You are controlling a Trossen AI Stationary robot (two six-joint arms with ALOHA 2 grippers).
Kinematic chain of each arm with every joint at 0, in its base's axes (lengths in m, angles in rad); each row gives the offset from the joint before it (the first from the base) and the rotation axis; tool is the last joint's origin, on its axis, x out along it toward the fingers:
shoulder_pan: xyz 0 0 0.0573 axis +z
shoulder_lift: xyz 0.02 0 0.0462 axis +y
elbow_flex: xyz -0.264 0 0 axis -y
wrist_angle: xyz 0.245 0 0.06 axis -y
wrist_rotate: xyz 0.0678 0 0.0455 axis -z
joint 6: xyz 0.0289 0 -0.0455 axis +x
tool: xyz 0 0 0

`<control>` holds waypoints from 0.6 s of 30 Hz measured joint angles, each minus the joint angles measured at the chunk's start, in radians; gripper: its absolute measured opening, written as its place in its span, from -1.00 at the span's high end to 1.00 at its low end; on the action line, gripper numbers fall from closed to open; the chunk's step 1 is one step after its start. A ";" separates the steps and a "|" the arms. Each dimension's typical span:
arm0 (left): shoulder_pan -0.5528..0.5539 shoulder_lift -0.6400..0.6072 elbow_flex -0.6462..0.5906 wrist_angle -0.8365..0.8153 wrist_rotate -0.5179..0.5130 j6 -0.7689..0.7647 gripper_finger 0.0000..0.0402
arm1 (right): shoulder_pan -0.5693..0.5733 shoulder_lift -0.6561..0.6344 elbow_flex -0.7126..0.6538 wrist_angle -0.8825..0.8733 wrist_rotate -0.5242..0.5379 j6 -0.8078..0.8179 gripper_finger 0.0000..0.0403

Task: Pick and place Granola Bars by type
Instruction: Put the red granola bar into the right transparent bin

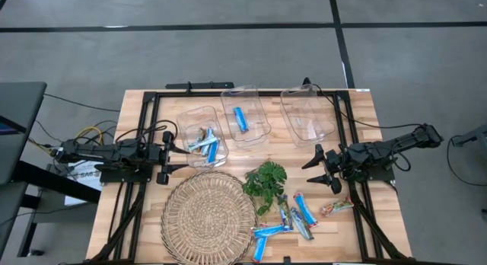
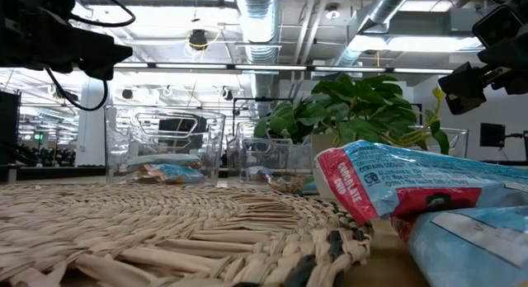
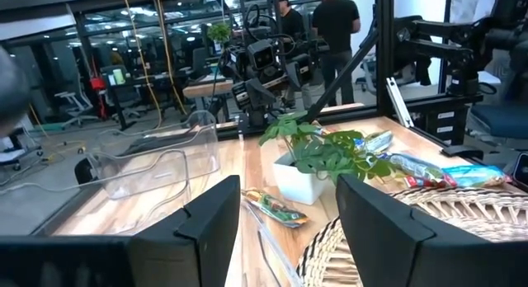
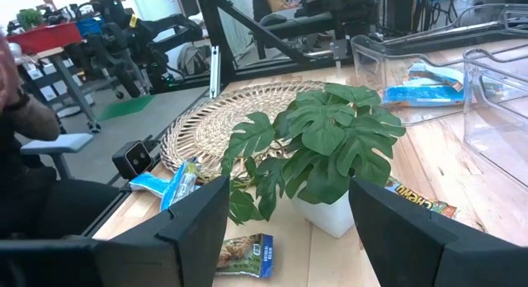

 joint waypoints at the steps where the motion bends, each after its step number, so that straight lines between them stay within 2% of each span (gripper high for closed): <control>1: 0.000 0.000 0.000 0.000 0.000 0.000 0.02 | 0.000 0.000 0.000 0.000 0.000 0.000 -0.21; 18: 0.000 0.000 0.000 -0.001 -0.001 0.004 0.02 | 0.000 0.000 0.000 0.000 0.000 0.000 -0.21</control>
